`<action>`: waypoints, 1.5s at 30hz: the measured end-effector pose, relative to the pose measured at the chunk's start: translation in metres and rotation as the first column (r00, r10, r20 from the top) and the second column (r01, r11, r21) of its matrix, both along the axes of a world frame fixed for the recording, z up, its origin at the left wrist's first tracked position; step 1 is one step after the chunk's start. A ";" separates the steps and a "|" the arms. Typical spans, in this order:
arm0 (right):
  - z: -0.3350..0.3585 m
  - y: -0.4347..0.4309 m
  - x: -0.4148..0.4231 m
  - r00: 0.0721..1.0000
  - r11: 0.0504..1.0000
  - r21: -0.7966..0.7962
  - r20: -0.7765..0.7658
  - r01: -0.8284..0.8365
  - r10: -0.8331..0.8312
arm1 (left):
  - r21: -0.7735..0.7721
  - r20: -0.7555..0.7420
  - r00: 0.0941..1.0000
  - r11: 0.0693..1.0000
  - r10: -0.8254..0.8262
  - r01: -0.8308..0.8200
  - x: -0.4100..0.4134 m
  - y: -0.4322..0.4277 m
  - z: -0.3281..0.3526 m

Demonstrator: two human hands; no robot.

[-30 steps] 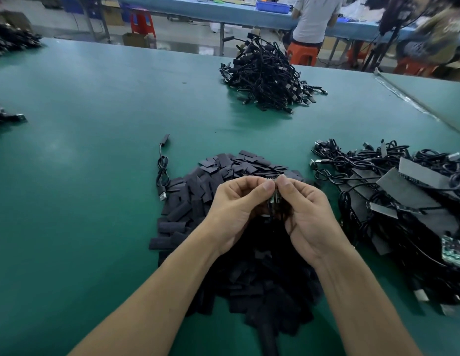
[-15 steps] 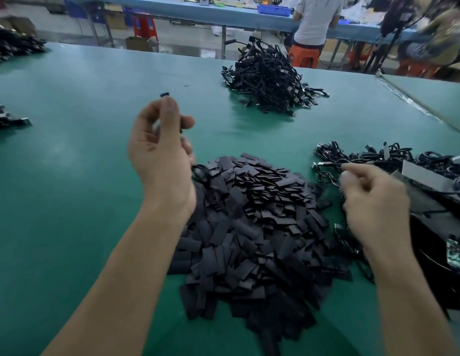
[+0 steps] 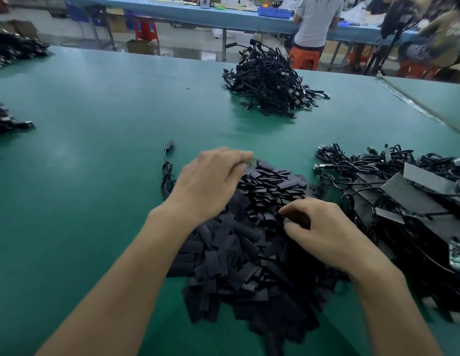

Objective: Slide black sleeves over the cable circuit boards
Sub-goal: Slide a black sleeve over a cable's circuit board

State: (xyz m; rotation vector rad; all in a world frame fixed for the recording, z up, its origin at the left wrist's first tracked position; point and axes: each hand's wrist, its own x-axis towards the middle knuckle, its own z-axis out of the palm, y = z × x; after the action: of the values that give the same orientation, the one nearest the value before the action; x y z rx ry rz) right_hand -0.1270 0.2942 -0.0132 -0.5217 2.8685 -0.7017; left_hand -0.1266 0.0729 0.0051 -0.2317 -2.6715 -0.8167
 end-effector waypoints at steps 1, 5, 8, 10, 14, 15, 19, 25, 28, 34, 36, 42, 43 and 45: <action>0.001 0.000 0.000 1.000 1.000 0.014 0.015 -0.013 0.013 | -0.012 0.013 0.999 0.999 -0.034 0.034 0.000 0.001 -0.005; -0.003 0.000 -0.001 0.999 0.999 0.021 -0.041 -0.025 0.026 | 0.030 -0.034 0.999 1.000 -0.002 0.003 -0.002 0.005 -0.030; -0.008 -0.002 -0.003 0.991 0.999 -0.036 -0.134 0.015 -0.020 | 0.094 -0.091 0.995 0.995 0.041 -0.032 -0.003 0.007 -0.048; -0.009 -0.003 -0.002 0.984 0.994 -0.104 -0.173 0.035 -0.053 | 0.111 -0.140 0.988 0.992 0.070 -0.055 -0.003 0.008 -0.055; -0.009 -0.004 -0.002 0.966 0.983 -0.169 -0.236 0.066 -0.105 | 0.138 -0.186 0.979 0.989 0.084 -0.059 -0.004 0.008 -0.062; -0.009 -0.005 -0.002 0.963 0.982 -0.180 -0.248 0.062 -0.106 | 0.132 -0.178 0.980 0.989 0.086 -0.063 -0.004 0.008 -0.062; -0.006 -0.011 0.000 0.919 0.961 -0.277 -0.376 0.008 -0.116 | 0.100 -0.129 0.988 0.992 0.088 -0.076 -0.003 0.008 -0.059; 0.001 -0.024 0.005 0.925 0.856 -0.512 -0.355 -0.073 -0.134 | 0.015 -0.252 0.956 0.989 0.147 -0.149 0.010 0.014 -0.040; 0.002 -0.028 0.004 0.970 0.718 -0.696 -0.181 -0.011 -0.161 | 0.096 -0.231 0.963 0.988 0.139 -0.120 0.011 0.014 -0.040; -0.009 -0.027 0.001 0.980 0.788 -0.586 0.070 0.190 -0.184 | 0.215 -0.094 0.993 0.975 0.072 -0.050 0.009 0.014 -0.063; -0.015 -0.023 0.001 0.971 0.918 -0.334 -0.023 0.215 -0.236 | 0.251 -0.049 0.996 0.966 0.078 -0.063 0.007 0.013 -0.068; -0.012 -0.018 0.001 0.881 0.945 -0.123 -0.342 0.302 -0.326 | 0.307 -0.033 0.995 0.949 0.090 -0.076 0.006 0.011 -0.073; -0.011 -0.018 0.001 0.886 0.953 -0.171 -0.358 0.249 -0.296 | 0.305 -0.039 0.995 0.949 0.090 -0.074 0.006 0.011 -0.073; -0.008 -0.021 0.002 0.899 0.948 -0.280 -0.357 0.154 -0.252 | 0.318 -0.050 0.995 0.946 0.087 -0.066 0.005 0.010 -0.074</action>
State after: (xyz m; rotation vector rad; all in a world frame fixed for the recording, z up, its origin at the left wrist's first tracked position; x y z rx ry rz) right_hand -0.1255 0.2730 -0.0208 -0.4318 3.2633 -1.1143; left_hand -0.1214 0.0829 -0.0692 -0.0719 -2.4281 -1.1732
